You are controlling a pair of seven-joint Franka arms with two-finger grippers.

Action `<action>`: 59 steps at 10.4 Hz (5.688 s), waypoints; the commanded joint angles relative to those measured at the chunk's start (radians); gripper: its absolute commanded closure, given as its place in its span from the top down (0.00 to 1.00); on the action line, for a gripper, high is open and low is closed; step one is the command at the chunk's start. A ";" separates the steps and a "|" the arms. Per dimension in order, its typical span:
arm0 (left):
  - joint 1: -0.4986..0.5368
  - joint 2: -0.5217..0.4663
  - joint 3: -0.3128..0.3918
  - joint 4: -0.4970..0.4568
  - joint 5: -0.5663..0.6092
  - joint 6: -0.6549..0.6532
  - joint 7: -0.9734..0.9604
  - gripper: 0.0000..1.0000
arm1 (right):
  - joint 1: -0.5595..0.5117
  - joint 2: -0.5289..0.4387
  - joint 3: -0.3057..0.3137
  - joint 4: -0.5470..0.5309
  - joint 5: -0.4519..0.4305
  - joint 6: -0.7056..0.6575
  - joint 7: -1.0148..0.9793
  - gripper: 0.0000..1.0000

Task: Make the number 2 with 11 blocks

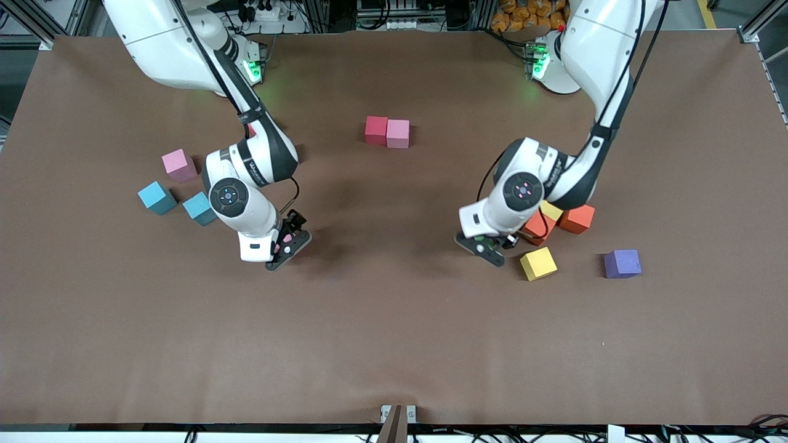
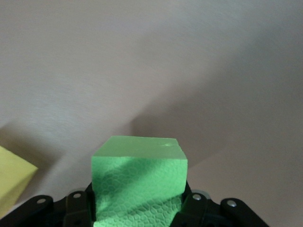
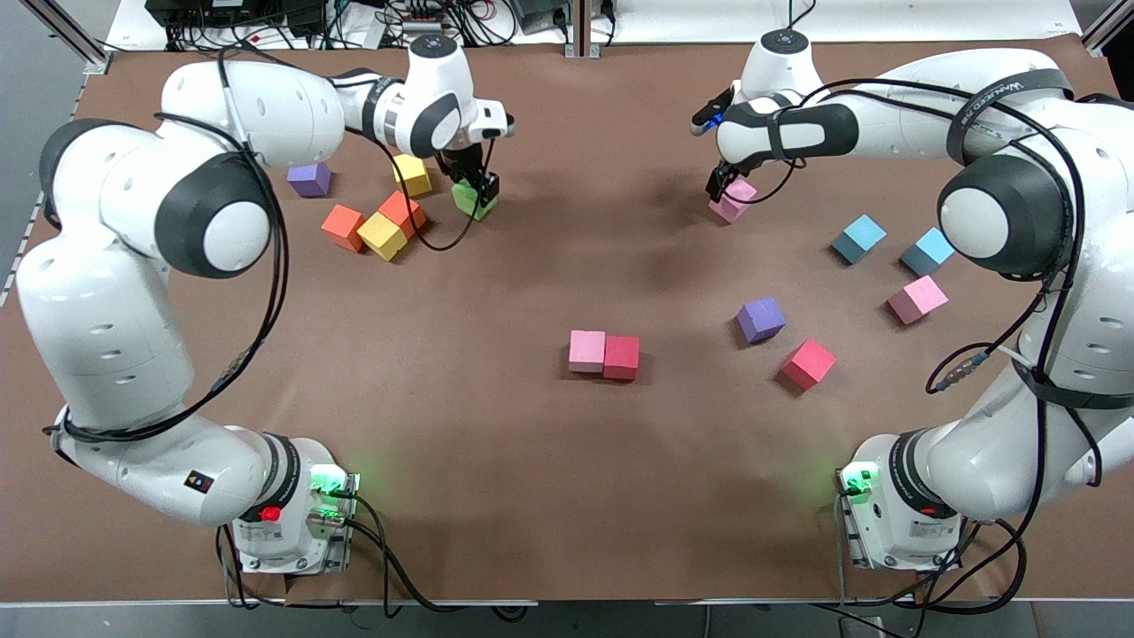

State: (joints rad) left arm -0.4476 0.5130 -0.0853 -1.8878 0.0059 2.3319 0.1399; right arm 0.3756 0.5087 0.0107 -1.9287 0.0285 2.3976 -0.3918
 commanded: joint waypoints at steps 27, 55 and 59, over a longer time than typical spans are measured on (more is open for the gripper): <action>-0.086 -0.200 -0.390 -0.493 0.373 0.299 0.142 0.24 | 0.175 -0.010 0.071 0.134 0.027 -0.066 0.813 0.24; -0.146 -0.114 -0.389 -0.430 0.356 0.333 0.110 0.26 | 0.189 -0.003 0.072 0.146 0.027 -0.066 0.851 0.26; -0.152 -0.103 -0.389 -0.424 0.356 0.331 0.080 0.26 | 0.189 -0.003 0.072 0.151 0.027 -0.069 0.852 0.26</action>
State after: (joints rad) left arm -0.5878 0.3854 -0.4761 -2.3268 0.3548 2.6513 0.2555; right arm 0.5561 0.4956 0.0848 -1.8001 0.0455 2.3393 0.4434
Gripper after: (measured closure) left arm 0.392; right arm 0.476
